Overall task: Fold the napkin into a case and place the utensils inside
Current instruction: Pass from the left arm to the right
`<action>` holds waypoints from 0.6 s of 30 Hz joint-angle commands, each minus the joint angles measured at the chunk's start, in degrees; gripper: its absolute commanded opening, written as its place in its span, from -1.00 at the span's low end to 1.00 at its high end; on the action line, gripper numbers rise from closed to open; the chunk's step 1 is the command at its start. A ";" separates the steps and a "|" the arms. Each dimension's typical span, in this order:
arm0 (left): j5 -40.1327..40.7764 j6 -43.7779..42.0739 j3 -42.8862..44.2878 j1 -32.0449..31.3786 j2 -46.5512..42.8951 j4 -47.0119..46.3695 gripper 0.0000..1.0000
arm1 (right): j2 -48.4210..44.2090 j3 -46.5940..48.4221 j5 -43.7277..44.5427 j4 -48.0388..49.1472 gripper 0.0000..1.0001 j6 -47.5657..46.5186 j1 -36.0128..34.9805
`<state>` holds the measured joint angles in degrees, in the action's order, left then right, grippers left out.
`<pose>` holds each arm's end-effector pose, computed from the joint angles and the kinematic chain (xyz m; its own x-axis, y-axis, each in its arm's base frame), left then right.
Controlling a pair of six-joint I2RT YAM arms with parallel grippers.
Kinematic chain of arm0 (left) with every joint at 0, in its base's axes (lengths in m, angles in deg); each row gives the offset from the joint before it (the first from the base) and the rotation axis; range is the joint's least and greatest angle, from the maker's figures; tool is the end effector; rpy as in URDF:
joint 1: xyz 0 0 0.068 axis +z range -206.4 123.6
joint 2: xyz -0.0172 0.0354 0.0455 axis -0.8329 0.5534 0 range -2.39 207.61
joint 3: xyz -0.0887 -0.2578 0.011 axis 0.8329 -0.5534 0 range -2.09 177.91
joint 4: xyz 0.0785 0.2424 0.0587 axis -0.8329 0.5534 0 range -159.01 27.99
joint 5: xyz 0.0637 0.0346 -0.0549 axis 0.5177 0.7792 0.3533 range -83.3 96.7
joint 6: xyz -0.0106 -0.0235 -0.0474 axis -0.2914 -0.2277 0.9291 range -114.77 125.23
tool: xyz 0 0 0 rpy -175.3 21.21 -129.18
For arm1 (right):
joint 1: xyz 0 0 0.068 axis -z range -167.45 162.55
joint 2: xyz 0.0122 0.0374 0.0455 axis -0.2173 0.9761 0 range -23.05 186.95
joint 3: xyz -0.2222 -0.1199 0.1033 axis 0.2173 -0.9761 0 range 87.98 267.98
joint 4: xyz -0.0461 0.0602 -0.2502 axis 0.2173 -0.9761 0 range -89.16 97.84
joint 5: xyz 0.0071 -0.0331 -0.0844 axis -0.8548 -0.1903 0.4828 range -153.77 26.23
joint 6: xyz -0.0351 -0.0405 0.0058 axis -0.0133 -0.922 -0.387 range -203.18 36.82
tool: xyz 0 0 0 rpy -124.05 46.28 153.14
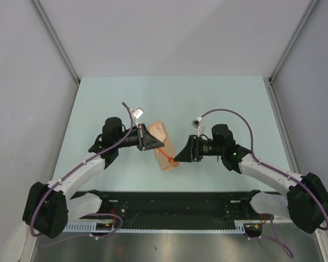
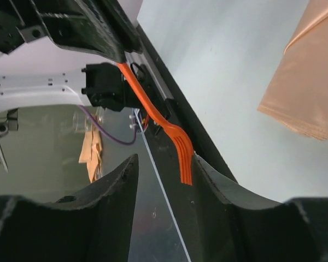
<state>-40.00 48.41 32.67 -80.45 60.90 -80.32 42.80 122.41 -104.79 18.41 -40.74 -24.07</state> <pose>0.2078 -0.1212 0.2559 -0.8227 -0.1466 -0.5492 0.4818 0.3327 -0.8107 0.1840 0.1658 0.2420 -0.8467 0.0051 -0.5320 -0.5026 0.3202 0.8030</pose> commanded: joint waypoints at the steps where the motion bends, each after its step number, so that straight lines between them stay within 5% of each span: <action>1: -5.24 -2.75 2.94 0.50 -1.59 -0.91 -1.00 | 2.09 2.21 -6.54 -0.45 -0.01 -4.64 -0.12; 6: -6.38 -1.79 2.68 0.50 -1.59 -1.95 -1.00 | 4.55 1.25 -8.03 3.40 -0.13 -3.24 -1.17; 8: -7.00 -0.91 2.76 0.50 -1.24 -3.27 -1.00 | 5.34 0.90 -8.29 5.59 -0.38 -2.45 -2.48; 10: -6.30 -1.25 3.29 0.50 -0.63 -2.40 -1.00 | 6.22 0.11 -8.64 9.01 -0.99 0.09 -3.10; 12: -3.95 -1.69 4.87 0.50 0.96 -0.48 -0.99 | 6.93 -1.29 -8.29 12.00 -1.00 4.38 -4.42; 15: 8.50 -7.22 11.53 1.20 2.97 16.27 0.16 | 6.14 -4.53 -0.67 13.86 -1.00 12.19 -5.82; 16: 18.91 -8.01 12.95 1.38 3.16 19.54 0.67 | 4.92 -6.12 3.36 14.74 -1.00 15.54 -5.83; 18: 25.92 -7.67 15.07 2.60 4.12 24.74 0.79 | 4.64 -8.76 6.11 13.27 -1.00 20.30 -5.83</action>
<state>-34.53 44.13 41.44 -79.93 64.07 -68.52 49.11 118.22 -106.62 28.47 -32.70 -29.14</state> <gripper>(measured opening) 0.832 0.014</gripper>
